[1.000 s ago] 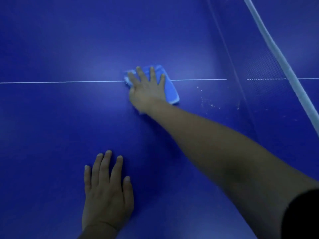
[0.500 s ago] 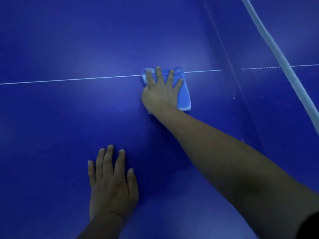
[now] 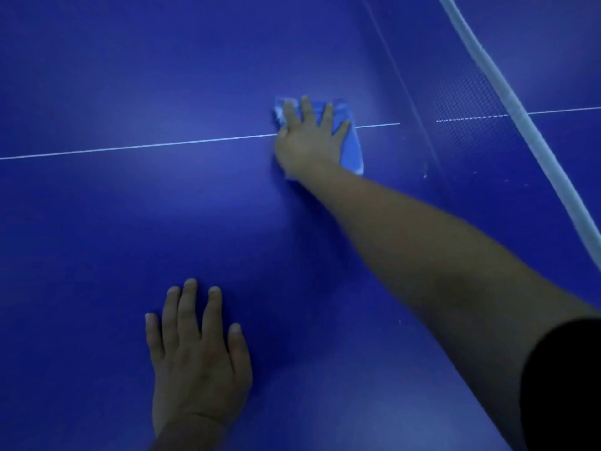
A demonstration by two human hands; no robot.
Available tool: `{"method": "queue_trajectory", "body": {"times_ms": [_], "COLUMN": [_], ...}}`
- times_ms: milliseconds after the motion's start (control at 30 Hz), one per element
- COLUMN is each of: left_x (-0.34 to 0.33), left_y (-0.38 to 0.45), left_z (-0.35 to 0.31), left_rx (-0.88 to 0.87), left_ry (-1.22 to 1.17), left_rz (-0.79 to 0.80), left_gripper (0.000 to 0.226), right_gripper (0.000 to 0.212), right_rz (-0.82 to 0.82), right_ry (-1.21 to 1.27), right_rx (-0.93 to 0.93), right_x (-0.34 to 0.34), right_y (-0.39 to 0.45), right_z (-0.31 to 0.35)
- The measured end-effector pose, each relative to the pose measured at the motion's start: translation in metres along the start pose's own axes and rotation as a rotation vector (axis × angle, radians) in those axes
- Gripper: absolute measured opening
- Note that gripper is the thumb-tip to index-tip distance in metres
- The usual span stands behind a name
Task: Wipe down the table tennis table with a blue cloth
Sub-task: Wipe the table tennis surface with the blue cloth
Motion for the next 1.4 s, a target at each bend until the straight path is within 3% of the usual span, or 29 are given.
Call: {"method": "queue_trajectory", "body": {"times_ms": [100, 200, 267, 333, 467, 533, 600, 667, 733, 867, 1033, 1100, 1200, 1300, 1400], "left_x": [0.001, 0.002, 0.002, 0.001, -0.004, -0.005, -0.005, -0.003, -0.001, 0.003, 0.006, 0.006, 0.005, 0.003, 0.004], "left_y": [0.0, 0.002, 0.002, 0.002, 0.001, 0.0, -0.001, 0.0, 0.002, 0.003, 0.001, 0.0, 0.001, 0.001, 0.001], "left_z": [-0.001, -0.001, -0.001, -0.002, 0.001, 0.0, 0.0, 0.001, 0.0, -0.002, -0.005, -0.005, -0.003, -0.003, -0.003], "left_rx": [0.004, 0.009, 0.015, 0.007, -0.001, -0.004, 0.003, 0.011, 0.02, 0.025, 0.023, 0.018, 0.022, 0.012, 0.01], "left_ry": [-0.01, -0.025, -0.02, -0.009, 0.018, 0.022, 0.013, 0.003, 0.0, 0.008, 0.001, 0.009, 0.006, 0.023, 0.018], "left_rz": [0.009, 0.04, 0.043, 0.021, -0.032, -0.036, -0.019, 0.016, 0.061, 0.123, 0.11, 0.103, 0.099, 0.106, 0.083], "left_gripper": [0.067, 0.069, 0.07, 0.069, 0.066, 0.065, 0.066, 0.068, 0.07, 0.075, 0.074, 0.074, 0.072, 0.071, 0.07], "right_gripper": [0.061, 0.061, 0.06, 0.063, 0.057, 0.057, 0.06, 0.062, 0.062, 0.065, 0.06, 0.06, 0.061, 0.062, 0.061], "right_rz": [-0.1, -0.208, -0.191, -0.055, 0.027, 0.01, -0.052, -0.17, -0.238, -0.167, -0.179, -0.194, -0.223, -0.118, -0.008], "right_ry": [0.041, 0.06, 0.048, 0.001, -0.188, -0.222, -0.147, 0.007, 0.056, -0.033, 0.05, 0.064, 0.013, -0.068, -0.097], "right_rx": [-0.249, -0.44, -0.39, -0.2, 0.142, 0.081, -0.095, -0.29, -0.362, -0.307, -0.309, -0.327, -0.229, -0.129, -0.058], "right_x": [0.042, 0.06, 0.039, 0.02, 0.036, 0.056, 0.075, 0.088, 0.08, 0.039, 0.058, 0.06, 0.045, 0.026, 0.038], "right_y": [0.029, -0.023, -0.066, -0.075, -0.011, 0.027, 0.033, -0.007, -0.072, -0.161, -0.052, -0.051, -0.149, -0.26, -0.222], "right_z": [-0.055, -0.108, -0.1, -0.072, -0.049, -0.07, -0.105, -0.136, -0.153, -0.141, -0.118, -0.122, -0.138, -0.147, -0.153]}}
Point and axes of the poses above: each hand's wrist, its own y-axis towards the middle knuckle, its own x-axis out of the back of the hand, z = x × y, the point moved 2 cm from there along y, towards the middle knuckle, and after that the axes turned 15 degrees about y, right-handed, at the moved point
